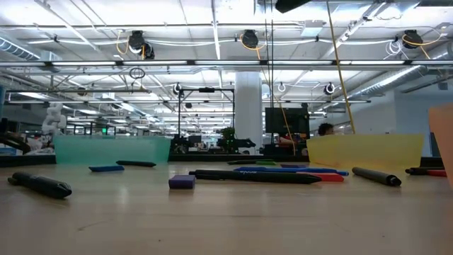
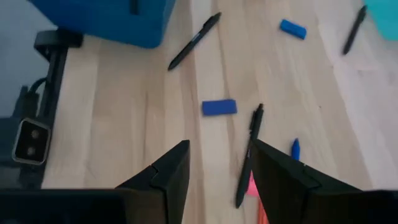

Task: Sort crayons/erasers/pens/pencils in bins
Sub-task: Put the black pen into the blue bin

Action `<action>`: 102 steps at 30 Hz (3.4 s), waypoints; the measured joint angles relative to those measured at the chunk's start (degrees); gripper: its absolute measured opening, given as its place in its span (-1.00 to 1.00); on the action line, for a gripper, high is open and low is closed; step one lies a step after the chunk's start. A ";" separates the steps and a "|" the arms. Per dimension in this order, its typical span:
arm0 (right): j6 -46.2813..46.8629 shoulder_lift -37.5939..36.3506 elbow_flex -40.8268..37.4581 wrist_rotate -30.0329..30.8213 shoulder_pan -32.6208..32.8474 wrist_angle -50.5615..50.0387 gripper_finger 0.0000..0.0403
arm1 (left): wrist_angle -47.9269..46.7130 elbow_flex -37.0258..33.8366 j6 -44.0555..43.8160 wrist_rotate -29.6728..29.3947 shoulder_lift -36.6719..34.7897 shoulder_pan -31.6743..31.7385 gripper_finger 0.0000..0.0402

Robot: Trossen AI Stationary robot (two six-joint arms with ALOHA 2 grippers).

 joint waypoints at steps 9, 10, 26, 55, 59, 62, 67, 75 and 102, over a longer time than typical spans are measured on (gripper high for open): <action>-1.85 -0.99 0.01 -5.94 -3.29 -3.02 -0.22 | -0.76 3.59 21.34 0.30 -0.06 15.41 -0.14; -2.32 -1.50 0.01 -5.97 -3.48 -3.56 -0.22 | -0.86 2.87 23.17 0.36 -0.06 17.14 -0.17; -3.71 -9.25 0.01 -5.88 -7.08 -7.49 -0.22 | 13.05 -17.79 31.81 9.96 -0.03 24.74 -0.20; 1.19 -9.64 -0.03 -1.05 -7.49 -7.29 -0.22 | 24.47 -25.54 42.22 -0.72 -0.08 42.52 -0.83; -1.67 -9.64 -0.03 -1.24 -8.51 -6.64 -0.22 | 18.94 -23.43 41.03 -1.85 0.19 45.12 -0.71; -3.42 -9.64 -0.03 -1.27 -9.50 -6.64 -0.22 | 15.85 -21.52 41.08 -2.47 0.24 44.58 -0.67; -5.26 -9.64 -0.06 -3.22 -11.10 -6.64 -0.22 | 14.79 -18.66 38.66 -1.75 0.20 42.78 -0.71; -6.23 -9.64 -0.06 -6.05 -12.17 -6.64 -0.22 | 16.04 -18.53 37.70 -1.49 0.15 42.24 -0.38; -14.69 -13.06 -0.06 -4.00 -9.53 -7.98 -0.22 | 22.77 -17.95 31.62 -0.36 9.72 37.74 -0.88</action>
